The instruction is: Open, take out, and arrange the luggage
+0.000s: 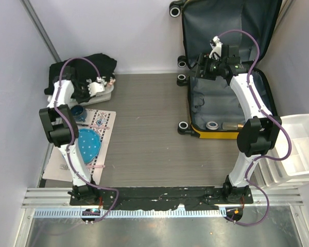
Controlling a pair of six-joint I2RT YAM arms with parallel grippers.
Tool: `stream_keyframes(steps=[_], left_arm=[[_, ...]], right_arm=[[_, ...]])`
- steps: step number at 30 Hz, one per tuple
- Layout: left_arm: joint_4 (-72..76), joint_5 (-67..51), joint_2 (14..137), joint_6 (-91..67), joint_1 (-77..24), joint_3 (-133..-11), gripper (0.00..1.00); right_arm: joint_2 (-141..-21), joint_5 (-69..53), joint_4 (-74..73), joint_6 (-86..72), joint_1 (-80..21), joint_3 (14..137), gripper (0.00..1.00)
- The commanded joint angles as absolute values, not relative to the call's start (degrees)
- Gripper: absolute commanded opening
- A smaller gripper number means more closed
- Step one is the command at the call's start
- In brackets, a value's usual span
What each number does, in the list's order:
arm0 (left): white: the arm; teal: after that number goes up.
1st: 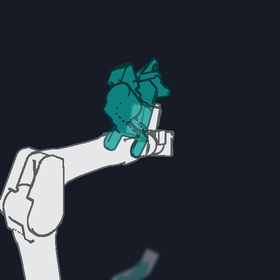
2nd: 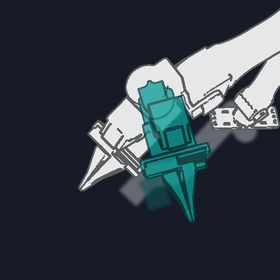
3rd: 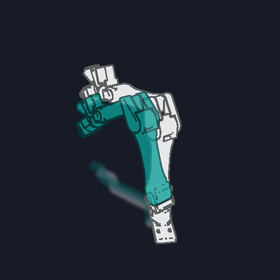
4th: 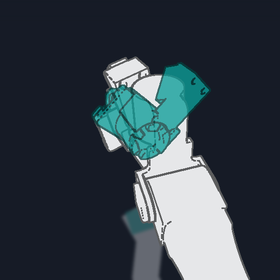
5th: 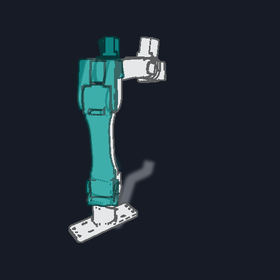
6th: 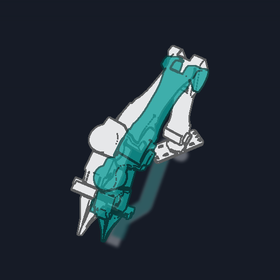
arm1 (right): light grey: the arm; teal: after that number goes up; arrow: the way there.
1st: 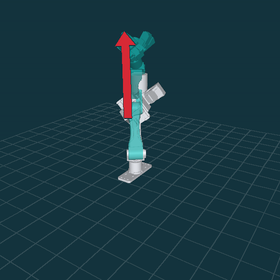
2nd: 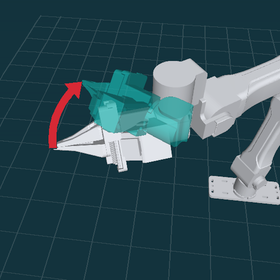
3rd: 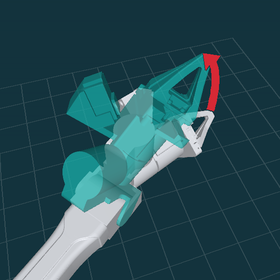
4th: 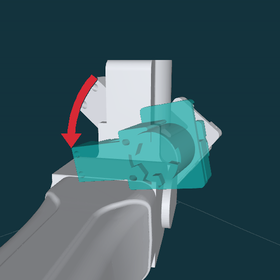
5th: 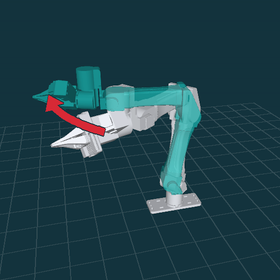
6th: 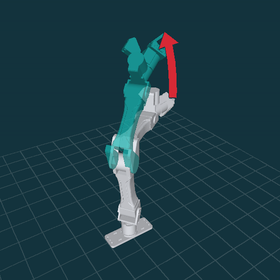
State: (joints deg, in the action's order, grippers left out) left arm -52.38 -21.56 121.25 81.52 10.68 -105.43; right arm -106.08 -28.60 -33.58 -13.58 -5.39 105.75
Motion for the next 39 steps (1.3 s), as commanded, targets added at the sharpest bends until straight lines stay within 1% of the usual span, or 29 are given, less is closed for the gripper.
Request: stream_keyframes(steps=[1,2,3,4,5,7,8,9,12,15,16,18,19,21,23,27,28,30,33,34,39], left_arm=[[-49.58,-21.46,119.53,84.29,13.1,-109.51,0.12],[-49.31,-21.36,119.36,83.85,13.18,-109.51,0.27],[-49.13,-21.36,119.27,83.06,13.44,-110.21,0.35],[-49.3,-21.62,118.92,82.36,13.45,-110.65,0.4],[-49.83,-22.58,117.87,81.05,13.53,-110.83,0.53],[-51.05,-23.72,116.37,79.55,13.54,-111.0,0.74],[-52.02,-25.56,114.63,79.28,13.54,-111.09,0.92],[-52.9,-26.01,113.74,79.02,13.27,-111.01,0.99],[-56.59,-28.2,109.96,77.17,12.75,-111.0,1.0],[-59.41,-31.81,105.74,73.57,12.39,-111.18,1.0],[-60.81,-31.99,104.95,72.61,12.13,-111.01,1.0],[-61.87,-31.56,102.5,69.11,10.38,-110.48,0.99],[-62.05,-31.47,101.7,67.95,9.85,-110.13,1.0],[-62.49,-31.9,99.77,64.97,7.83,-108.9,0.99],[-62.75,-32.25,98.62,63.12,5.55,-107.5,1.0],[-61.09,-31.55,97.21,57.23,0.53,-104.51,1.0],[-60.82,-31.64,96.86,54.43,-2.87,-103.37,0.99],[-60.99,-32.6,96.77,52.39,-5.17,-102.4,1.0],[-60.91,-35.41,96.86,49.31,-8.87,-100.38,1.0],[-60.56,-36.46,96.77,47.83,-10.01,-99.24,1.0],[-54.94,-38.23,96.15,43.6,-11.07,-96.07,1.0]], right_arm=[[-102.48,-28.13,-33.66,-12.13,-5.19,106.0,0.74],[-102.39,-28.12,-33.66,-12.13,-5.1,106.0,0.74],[-102.31,-28.04,-33.84,-11.69,-5.1,106.08,0.75],[-102.13,-27.86,-34.19,-11.25,-5.1,106.08,0.75],[-102.04,-27.51,-34.54,-10.73,-5.18,106.17,0.75],[-101.78,-27.33,-35.68,-9.32,-4.92,106.52,0.75],[-101.6,-27.16,-36.03,-8.79,-4.75,106.61,0.75],[-101.51,-27.16,-36.64,-8.27,-4.57,107.05,0.75],[-101.6,-27.07,-40.15,-5.63,-3.08,109.5,0.75],[-102.65,-26.72,-48.39,-1.42,-0.71,113.97,0.77],[-103.18,-26.63,-50.78,2.42,1.56,115.56,0.77],[-104.59,-23.58,-58.74,7.71,2.54,119.51,0.78],[-105.02,-22.16,-61.41,13.22,2.98,120.49,0.78],[-105.91,-19.09,-68.77,18.43,4.13,121.81,0.78],[-106.0,-16.54,-72.14,25.27,5.09,119.99,0.78],[-107.04,-9.86,-77.41,31.02,7.11,115.67,0.77],[-107.66,-7.84,-78.3,31.63,7.47,115.4,0.77],[-109.67,-5.46,-81.28,33.3,8.17,115.75,0.74],[-111.97,1.73,-86.39,36.9,8.35,117.24,0.74],[-112.49,5.15,-86.4,37.26,8.35,116.46,0.74],[-113.2,10.63,-84.91,41.12,8.35,106.63,0.73]])
